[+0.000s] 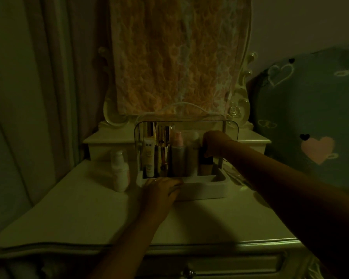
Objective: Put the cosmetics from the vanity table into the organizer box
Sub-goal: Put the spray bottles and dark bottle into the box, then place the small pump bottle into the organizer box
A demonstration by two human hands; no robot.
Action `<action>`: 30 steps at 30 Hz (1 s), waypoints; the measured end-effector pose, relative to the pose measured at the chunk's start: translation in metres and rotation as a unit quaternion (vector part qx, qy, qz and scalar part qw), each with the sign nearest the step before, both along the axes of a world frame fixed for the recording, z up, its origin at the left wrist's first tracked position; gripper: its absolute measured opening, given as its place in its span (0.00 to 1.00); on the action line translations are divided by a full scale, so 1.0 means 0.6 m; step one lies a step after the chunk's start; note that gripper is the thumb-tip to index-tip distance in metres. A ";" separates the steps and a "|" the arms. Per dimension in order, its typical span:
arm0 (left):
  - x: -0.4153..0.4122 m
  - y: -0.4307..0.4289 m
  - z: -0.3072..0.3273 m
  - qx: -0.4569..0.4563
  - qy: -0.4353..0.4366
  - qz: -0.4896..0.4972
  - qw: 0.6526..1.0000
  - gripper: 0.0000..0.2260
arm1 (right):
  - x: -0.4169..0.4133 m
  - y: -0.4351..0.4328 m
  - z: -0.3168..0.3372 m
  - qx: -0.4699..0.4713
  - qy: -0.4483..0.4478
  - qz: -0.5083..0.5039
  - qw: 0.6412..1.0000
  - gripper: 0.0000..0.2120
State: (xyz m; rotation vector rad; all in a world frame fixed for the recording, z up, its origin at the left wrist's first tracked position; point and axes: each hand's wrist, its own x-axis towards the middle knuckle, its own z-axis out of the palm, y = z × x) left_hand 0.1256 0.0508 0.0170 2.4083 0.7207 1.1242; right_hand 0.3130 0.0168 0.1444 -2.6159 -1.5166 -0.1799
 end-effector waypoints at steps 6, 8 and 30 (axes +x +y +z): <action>0.002 0.002 -0.002 -0.013 -0.002 -0.006 1.000 0.11 | 0.005 -0.001 -0.019 0.061 -0.026 0.001 0.998 0.12; 0.001 0.002 -0.003 -0.014 -0.001 -0.011 1.000 0.11 | -0.002 -0.009 -0.027 0.083 -0.038 0.003 0.996 0.11; -0.090 0.039 0.016 -0.057 -0.231 0.255 0.937 0.14 | -0.095 -0.104 -0.230 0.225 0.031 0.087 0.970 0.19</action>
